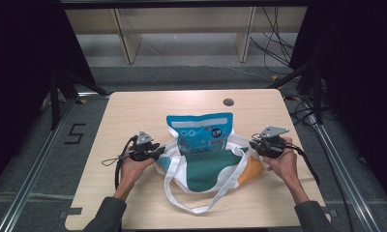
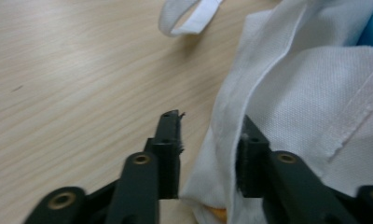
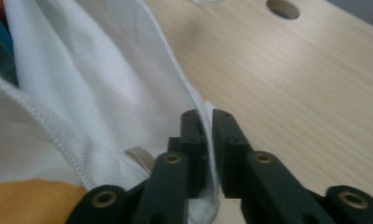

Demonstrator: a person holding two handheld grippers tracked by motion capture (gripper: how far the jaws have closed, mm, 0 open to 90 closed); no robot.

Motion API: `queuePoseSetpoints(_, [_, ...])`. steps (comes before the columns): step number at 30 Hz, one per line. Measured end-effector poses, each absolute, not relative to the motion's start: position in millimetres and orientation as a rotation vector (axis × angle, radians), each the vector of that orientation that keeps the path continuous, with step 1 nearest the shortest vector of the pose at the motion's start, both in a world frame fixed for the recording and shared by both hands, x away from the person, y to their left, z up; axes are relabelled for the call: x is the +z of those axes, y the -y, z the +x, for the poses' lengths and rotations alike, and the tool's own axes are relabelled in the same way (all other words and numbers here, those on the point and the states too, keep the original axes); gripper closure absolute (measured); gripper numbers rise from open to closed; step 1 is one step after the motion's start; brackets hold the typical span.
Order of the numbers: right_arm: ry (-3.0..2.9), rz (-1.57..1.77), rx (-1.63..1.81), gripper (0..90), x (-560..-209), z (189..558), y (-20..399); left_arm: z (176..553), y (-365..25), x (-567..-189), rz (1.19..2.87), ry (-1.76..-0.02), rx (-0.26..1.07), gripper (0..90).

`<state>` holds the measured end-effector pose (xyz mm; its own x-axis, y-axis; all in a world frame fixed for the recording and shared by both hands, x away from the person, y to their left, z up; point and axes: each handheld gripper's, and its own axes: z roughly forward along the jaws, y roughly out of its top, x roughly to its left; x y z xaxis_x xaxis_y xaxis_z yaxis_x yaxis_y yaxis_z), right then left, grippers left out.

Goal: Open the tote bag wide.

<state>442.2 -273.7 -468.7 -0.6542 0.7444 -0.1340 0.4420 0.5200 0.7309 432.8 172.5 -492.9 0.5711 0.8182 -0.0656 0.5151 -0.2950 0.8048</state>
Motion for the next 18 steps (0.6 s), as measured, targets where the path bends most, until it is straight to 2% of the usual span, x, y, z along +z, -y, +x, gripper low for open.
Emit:
queuePoseSetpoints(1, [-2.303,0.954,0.953,77.8,-465,442,276,433,-172,-493,1.969,-1.069,0.460,57.2])
queuePoseSetpoints(2, [-2.294,1.014,1.004,74.6,-457,439,277,427,-176,-481,1.898,-1.091,0.416,49.7])
queuePoseSetpoints(4, [-2.280,1.015,1.035,72.2,-452,438,279,422,-179,-470,1.852,-1.100,0.426,47.1])
queuePoseSetpoints(5, [-2.233,1.047,1.111,67.7,-434,431,283,419,-181,-464,1.840,-1.097,0.435,44.1])
queuePoseSetpoints(7, [-2.218,1.038,1.149,66.2,-425,427,286,411,-184,-450,1.816,-1.083,0.433,42.8])
queuePoseSetpoints(8, [-2.180,1.001,1.238,62.5,-409,418,288,397,-184,-435,1.803,-1.040,0.433,42.9])
queuePoseSetpoints(10, [-2.184,0.956,1.275,61.7,-393,406,287,387,-181,-428,1.799,-1.005,0.424,42.8])
queuePoseSetpoints(15, [-2.214,0.873,1.358,59.7,-375,388,272,371,-170,-424,1.847,-0.927,0.366,42.3])
queuePoseSetpoints(16, [-2.256,0.859,1.354,57.9,-373,382,261,368,-163,-427,1.853,-0.904,0.298,42.0])
queuePoseSetpoints(18, [-2.293,0.824,1.350,57.5,-372,382,257,366,-161,-428,1.869,-0.898,0.296,41.9])
